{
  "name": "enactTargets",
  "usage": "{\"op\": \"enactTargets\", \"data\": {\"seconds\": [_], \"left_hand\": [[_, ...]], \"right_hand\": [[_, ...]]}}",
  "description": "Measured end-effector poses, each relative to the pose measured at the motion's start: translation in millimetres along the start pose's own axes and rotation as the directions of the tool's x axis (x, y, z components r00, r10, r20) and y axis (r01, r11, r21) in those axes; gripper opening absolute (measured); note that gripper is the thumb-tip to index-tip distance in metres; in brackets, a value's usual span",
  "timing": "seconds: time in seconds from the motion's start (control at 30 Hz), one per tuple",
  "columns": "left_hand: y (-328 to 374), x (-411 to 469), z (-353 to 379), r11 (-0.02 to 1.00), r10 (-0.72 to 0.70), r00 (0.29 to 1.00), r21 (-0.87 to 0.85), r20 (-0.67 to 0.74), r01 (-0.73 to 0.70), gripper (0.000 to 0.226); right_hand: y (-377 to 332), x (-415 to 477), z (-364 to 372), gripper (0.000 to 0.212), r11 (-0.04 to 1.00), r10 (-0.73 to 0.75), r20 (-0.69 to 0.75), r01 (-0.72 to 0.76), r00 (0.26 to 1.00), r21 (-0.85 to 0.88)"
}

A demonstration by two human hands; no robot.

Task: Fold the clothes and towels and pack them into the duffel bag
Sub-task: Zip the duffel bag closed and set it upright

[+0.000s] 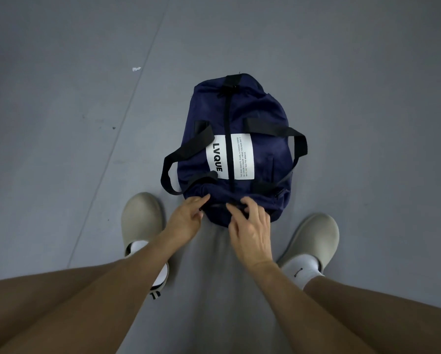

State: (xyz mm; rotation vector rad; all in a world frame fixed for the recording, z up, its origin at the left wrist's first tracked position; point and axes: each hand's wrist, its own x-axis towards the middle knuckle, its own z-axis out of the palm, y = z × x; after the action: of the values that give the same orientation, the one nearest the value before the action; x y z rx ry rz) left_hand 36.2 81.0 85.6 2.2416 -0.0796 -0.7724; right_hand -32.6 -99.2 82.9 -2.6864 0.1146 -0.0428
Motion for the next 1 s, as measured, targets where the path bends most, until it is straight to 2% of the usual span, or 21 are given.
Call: {"op": "enactTargets", "data": {"seconds": [0.33,0.43,0.5,0.63,0.73,0.93,1.0], "left_hand": [[8,5,-1,0.997,0.002,0.999,-0.081,-0.05,-0.006,0.048],[11,7,-5,0.993,0.002,0.998,-0.115,-0.056,-0.008,0.045],[13,8,-5,0.99,-0.004,0.997,-0.142,-0.073,-0.007,0.045],[15,6,-7,0.98,-0.012,0.998,-0.199,-0.064,-0.001,0.056],[16,3,-8,0.977,0.008,0.998,-0.212,-0.055,-0.02,0.057],[23,6,-13,0.985,0.03,0.997,-0.165,-0.072,-0.042,0.058],[24,7,-13,0.989,0.038,0.996,-0.139,-0.079,-0.049,0.058]], "right_hand": [[-48,-28,22,0.052,0.977,0.148,-0.092,-0.132,0.985,0.167],[-56,-34,24,0.056,0.96,0.236,-0.134,-0.209,0.962,0.187],[-65,-38,26,0.057,0.939,0.289,-0.099,-0.261,0.952,0.226],[-73,-26,35,0.039,0.862,0.345,0.064,-0.343,0.936,0.373],[-69,1,43,0.031,0.815,0.459,0.12,-0.471,0.88,0.338],[-71,34,55,0.025,0.735,0.588,0.099,-0.582,0.803,0.348],[-66,38,56,0.019,0.741,0.583,0.097,-0.576,0.807,0.344]]}}
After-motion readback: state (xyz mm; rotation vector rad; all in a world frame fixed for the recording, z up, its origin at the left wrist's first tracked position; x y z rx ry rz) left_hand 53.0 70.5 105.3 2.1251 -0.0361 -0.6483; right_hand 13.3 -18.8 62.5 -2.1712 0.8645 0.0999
